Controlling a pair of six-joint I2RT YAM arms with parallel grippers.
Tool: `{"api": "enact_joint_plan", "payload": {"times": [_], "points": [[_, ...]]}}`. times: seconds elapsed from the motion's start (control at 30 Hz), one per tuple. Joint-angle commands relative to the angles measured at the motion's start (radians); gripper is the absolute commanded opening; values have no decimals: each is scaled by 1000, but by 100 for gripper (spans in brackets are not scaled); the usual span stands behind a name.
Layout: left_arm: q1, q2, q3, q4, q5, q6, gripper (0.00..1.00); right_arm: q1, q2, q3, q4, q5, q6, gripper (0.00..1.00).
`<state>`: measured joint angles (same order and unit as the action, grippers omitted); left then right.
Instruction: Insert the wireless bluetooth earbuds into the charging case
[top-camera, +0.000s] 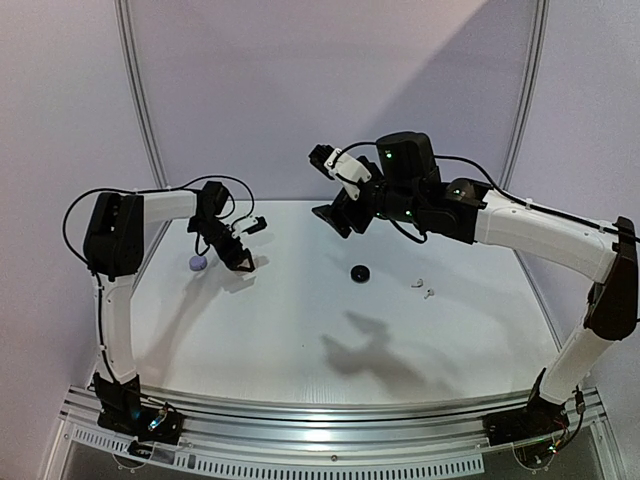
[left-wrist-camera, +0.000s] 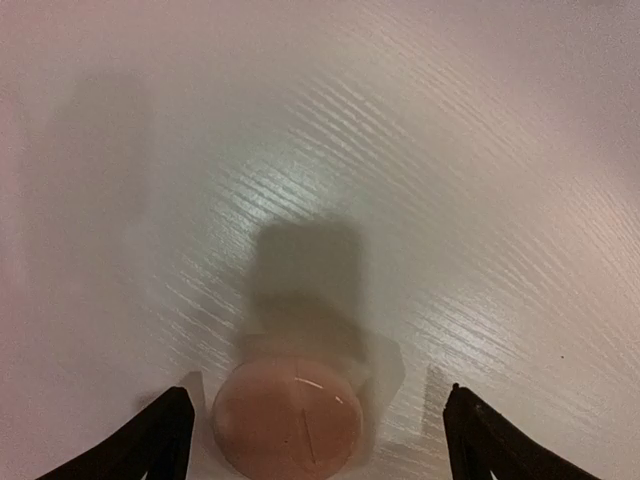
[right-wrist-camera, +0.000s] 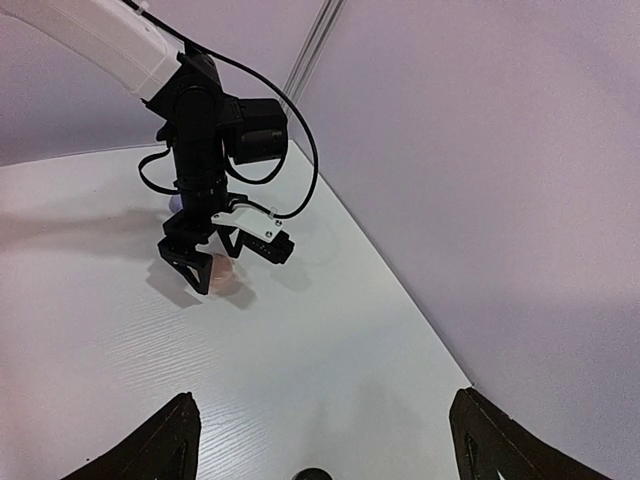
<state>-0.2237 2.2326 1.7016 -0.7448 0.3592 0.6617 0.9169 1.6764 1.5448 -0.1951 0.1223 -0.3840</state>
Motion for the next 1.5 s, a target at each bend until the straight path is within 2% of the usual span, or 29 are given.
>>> {"api": "enact_joint_plan", "payload": {"times": [0.0, 0.23, 0.47, 0.6, 0.8, 0.87, 1.0, 1.17, 1.3, 1.47], "points": [[-5, 46, 0, -27, -43, 0, 86, -4, -9, 3, -11, 7, 5, 88], [-3, 67, 4, 1, -64, 17, 76, -3, -7, 5, -15, 11, 7, 88], [-5, 54, -8, -6, -64, 39, 49, -3, -8, 9, -20, 17, 7, 88], [-6, 1, -27, -13, -22, 60, 40, -4, -4, 14, -8, 21, 14, 89], [-37, -119, -38, -43, 48, 160, 39, -54, 54, 137, -100, 4, 122, 90], [-57, -180, -57, -55, 72, 241, 39, -106, 85, 187, -158, -69, 218, 90], [-100, -352, -154, -19, 88, 456, 39, -188, 126, 248, -183, -308, 442, 87], [-147, -542, -274, 217, 64, 587, 36, -184, 203, 360, -245, -404, 542, 78], [-200, -643, -361, 398, 80, 606, 34, -167, 269, 382, -181, -503, 625, 73], [-252, -728, -454, 475, 104, 663, 33, -113, 330, 389, -78, -608, 695, 73]]}}
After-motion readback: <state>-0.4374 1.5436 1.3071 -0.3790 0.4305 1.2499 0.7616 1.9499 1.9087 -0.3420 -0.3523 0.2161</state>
